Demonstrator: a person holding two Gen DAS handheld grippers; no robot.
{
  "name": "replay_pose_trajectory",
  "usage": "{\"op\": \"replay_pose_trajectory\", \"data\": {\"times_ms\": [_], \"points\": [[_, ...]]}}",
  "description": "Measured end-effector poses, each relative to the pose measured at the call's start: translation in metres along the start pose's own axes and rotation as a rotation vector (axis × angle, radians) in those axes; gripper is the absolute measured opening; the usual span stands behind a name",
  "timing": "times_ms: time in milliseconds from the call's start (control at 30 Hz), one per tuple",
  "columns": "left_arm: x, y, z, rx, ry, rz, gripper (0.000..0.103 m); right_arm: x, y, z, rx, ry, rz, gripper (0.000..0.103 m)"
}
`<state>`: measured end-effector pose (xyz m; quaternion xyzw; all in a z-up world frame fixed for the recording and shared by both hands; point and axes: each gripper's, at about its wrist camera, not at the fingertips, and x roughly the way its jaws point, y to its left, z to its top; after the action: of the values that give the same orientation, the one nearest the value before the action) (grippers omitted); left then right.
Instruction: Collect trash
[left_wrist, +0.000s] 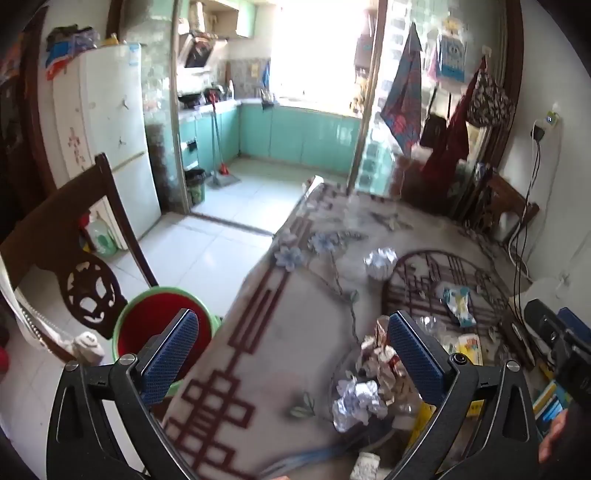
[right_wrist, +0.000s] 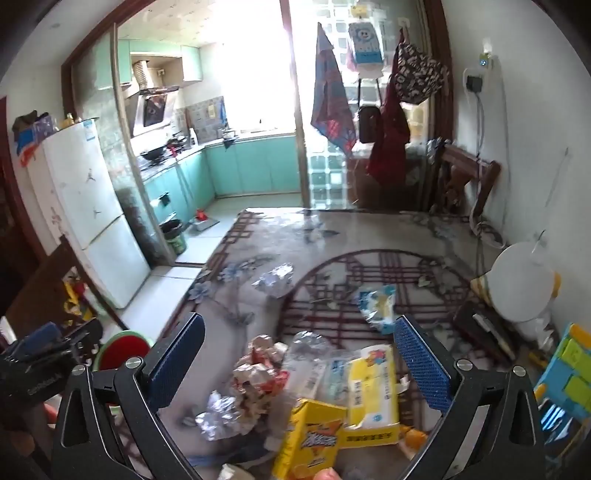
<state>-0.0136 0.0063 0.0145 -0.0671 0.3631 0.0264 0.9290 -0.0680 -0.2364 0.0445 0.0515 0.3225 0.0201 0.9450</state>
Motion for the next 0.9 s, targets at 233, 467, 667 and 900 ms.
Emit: {"op": "replay_pose_trajectory", "data": {"times_ms": [233,467,667,900], "points": [[-0.01,-0.007,-0.005,0.009,-0.04,0.065,0.103,0.002,0.005,-0.011,0.013,0.059,0.073,0.103],[-0.021,-0.005,0.002,0.005,-0.081,0.093,0.103,-0.01,0.011,-0.008,0.002,0.029,0.07,0.103],[-0.026,-0.01,0.003,0.007,-0.087,0.081,0.103,-0.016,0.013,-0.005,-0.015,0.005,0.068,0.103],[-0.024,-0.011,0.003,0.016,-0.082,0.084,0.103,-0.015,0.014,-0.003,-0.018,0.022,0.086,0.103]]}}
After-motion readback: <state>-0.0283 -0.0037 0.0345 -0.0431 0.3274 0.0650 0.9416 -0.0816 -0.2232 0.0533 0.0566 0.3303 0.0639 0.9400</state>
